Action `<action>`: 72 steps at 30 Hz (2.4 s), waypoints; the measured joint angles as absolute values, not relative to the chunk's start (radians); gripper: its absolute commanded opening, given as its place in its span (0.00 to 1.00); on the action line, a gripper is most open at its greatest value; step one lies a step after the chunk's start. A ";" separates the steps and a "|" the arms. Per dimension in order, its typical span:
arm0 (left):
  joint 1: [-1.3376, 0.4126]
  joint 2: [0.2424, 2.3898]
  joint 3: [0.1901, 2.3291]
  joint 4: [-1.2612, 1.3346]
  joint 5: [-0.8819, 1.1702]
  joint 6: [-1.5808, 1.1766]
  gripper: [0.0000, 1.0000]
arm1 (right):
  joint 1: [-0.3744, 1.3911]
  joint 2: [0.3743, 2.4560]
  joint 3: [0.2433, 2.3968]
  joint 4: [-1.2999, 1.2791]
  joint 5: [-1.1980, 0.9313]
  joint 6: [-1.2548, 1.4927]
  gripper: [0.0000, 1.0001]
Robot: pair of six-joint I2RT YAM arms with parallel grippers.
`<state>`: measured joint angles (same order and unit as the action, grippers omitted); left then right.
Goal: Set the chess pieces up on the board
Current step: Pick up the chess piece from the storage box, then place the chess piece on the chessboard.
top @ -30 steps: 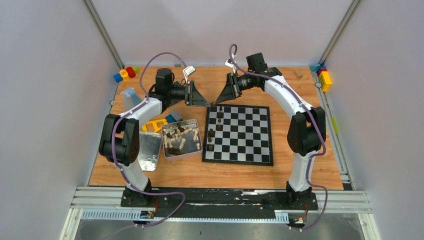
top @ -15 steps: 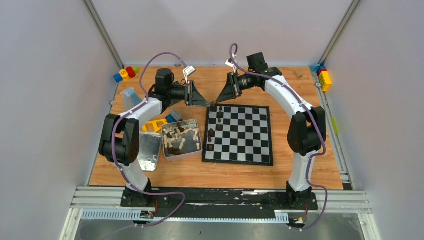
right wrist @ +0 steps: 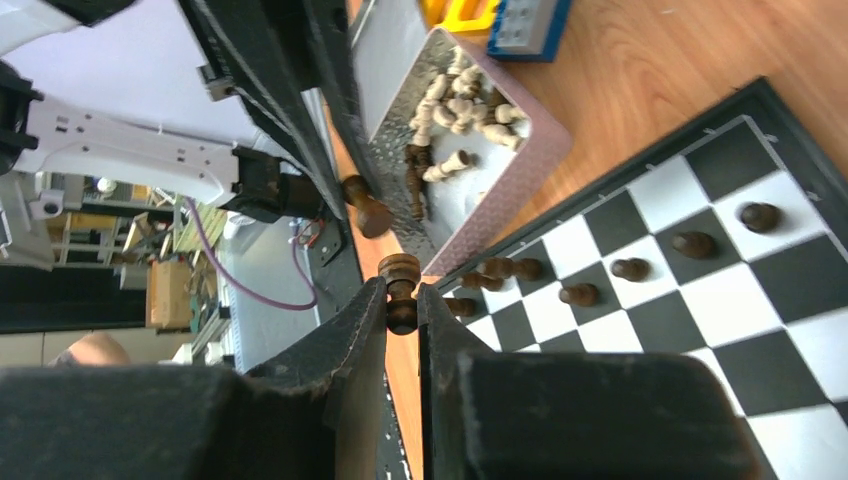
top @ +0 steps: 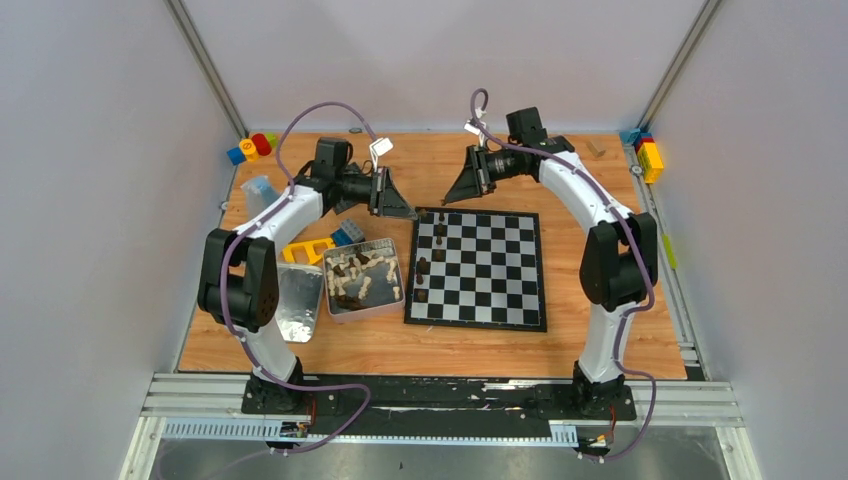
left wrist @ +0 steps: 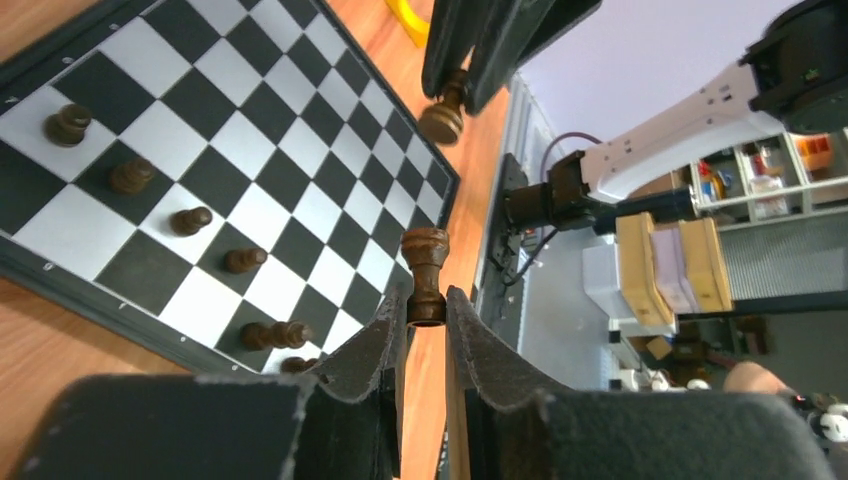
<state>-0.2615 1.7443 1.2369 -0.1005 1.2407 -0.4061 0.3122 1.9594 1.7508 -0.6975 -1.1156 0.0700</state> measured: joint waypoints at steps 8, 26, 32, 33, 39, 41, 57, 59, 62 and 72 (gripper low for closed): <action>-0.320 1.733 1.430 -0.727 0.971 0.118 0.00 | 0.207 1.874 1.664 -0.699 -1.028 0.003 0.00; -0.891 1.756 1.523 -1.273 0.236 0.444 0.06 | 0.155 1.723 1.413 -0.689 -0.834 -0.171 0.00; -0.945 1.889 1.594 -1.301 0.154 0.441 0.06 | 0.154 1.662 1.334 -0.661 -0.803 -0.197 0.00; -0.951 1.913 1.607 -1.308 0.146 0.440 0.07 | 0.153 1.655 1.325 -0.655 -0.802 -0.198 0.00; -0.971 1.995 1.673 -1.337 0.106 0.428 0.08 | 0.136 1.621 1.274 -0.622 -0.795 -0.204 0.00; -0.982 2.013 1.687 -1.344 0.097 0.424 0.08 | 0.130 1.615 1.268 -0.615 -0.794 -0.204 0.00; -1.013 2.091 1.711 -1.384 0.071 0.389 0.09 | 0.112 1.600 1.257 -0.586 -0.794 -0.205 0.00; -1.013 2.093 1.714 -1.384 0.069 0.386 0.10 | 0.110 1.600 1.257 -0.586 -0.794 -0.204 0.00; -1.013 2.100 1.724 -1.384 0.068 0.381 0.10 | 0.110 1.600 1.256 -0.585 -0.794 -0.204 0.00; -1.014 2.135 1.744 -1.383 0.050 0.365 0.13 | 0.110 1.600 1.256 -0.585 -0.794 -0.205 0.00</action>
